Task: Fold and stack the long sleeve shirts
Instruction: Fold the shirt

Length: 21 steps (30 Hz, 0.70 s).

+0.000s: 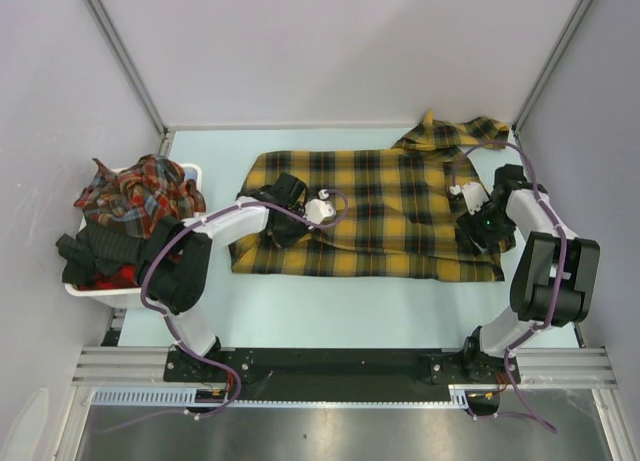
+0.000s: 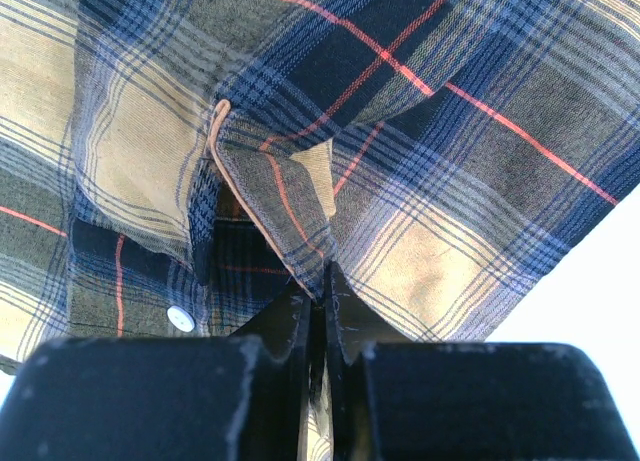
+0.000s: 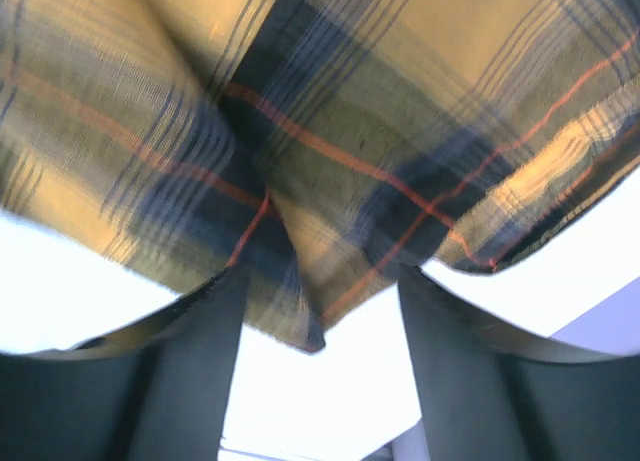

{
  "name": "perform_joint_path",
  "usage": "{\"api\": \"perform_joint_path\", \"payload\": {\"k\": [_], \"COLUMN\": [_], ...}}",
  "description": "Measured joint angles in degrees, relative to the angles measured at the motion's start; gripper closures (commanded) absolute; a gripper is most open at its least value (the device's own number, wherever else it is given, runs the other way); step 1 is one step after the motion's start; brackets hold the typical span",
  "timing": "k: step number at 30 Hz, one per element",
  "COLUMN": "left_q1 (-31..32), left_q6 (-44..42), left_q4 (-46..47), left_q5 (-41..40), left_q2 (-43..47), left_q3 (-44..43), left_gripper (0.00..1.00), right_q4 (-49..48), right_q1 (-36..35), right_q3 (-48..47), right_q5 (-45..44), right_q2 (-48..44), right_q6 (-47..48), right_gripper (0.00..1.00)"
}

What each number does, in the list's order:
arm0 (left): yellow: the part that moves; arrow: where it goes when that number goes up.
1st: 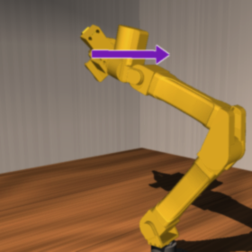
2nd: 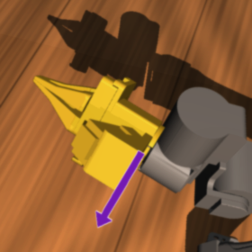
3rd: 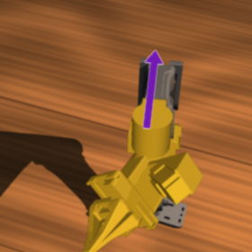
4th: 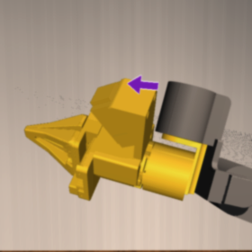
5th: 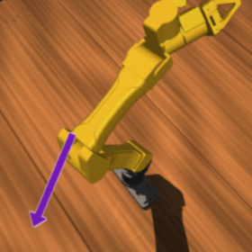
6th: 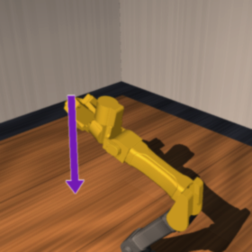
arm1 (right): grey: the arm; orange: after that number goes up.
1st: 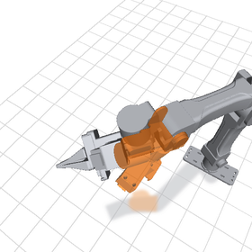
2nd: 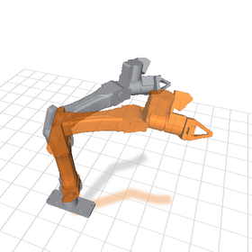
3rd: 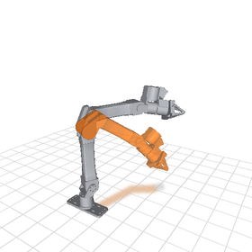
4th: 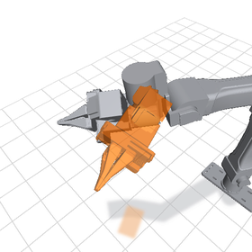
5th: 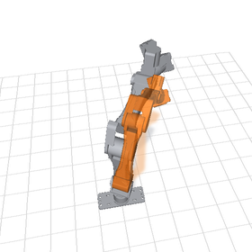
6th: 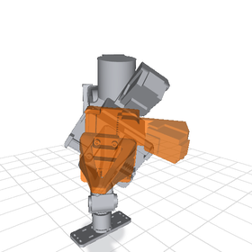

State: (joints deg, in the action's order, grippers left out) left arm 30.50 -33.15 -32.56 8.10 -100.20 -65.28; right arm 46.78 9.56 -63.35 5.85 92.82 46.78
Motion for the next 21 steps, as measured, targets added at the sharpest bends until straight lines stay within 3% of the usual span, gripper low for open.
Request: {"api": "perform_joint_path", "payload": {"k": [5,11,14,17,18,21], "left_q1": [0.0,0.0,0.0,0.0,0.0,0.0], "left_q6": [0.2,0.3,0.3,0.3,0.4,0.4], "left_q4": [-0.6,-1.1,-1.3,-1.6,-1.7,-2.2], "left_q5": [0.0,0.0,0.0,0.0,0.0,0.0], "left_q2": [0.0,0.0,0.0,0.0,0.0,0.0], "left_q3": [-0.1,-0.1,-0.1,-0.1,-0.1,-0.1], "left_gripper": [1.0,0.98,0.95,0.94,0.95,1.0], "right_q4": [1.8,-2.5,-4.7,-7.2,-8.2,-10.2], "right_q1": [-1.1,-10.2,-12.1,-12.9,-13.2,-13.3], "right_q3": [0.8,7.2,9.0,9.4,9.6,9.9], "right_q5": [2.3,1.2,-0.7,-2.7,-3.4,-5.2], "right_q2": [-4.3,-5.9,-5.4,-4.9,-4.9,-4.9], "right_q6": [2.0,1.9,2.1,2.7,2.8,3.4], "right_gripper": [0.27,0.39,0.5,0.7,0.81,1.0]}}
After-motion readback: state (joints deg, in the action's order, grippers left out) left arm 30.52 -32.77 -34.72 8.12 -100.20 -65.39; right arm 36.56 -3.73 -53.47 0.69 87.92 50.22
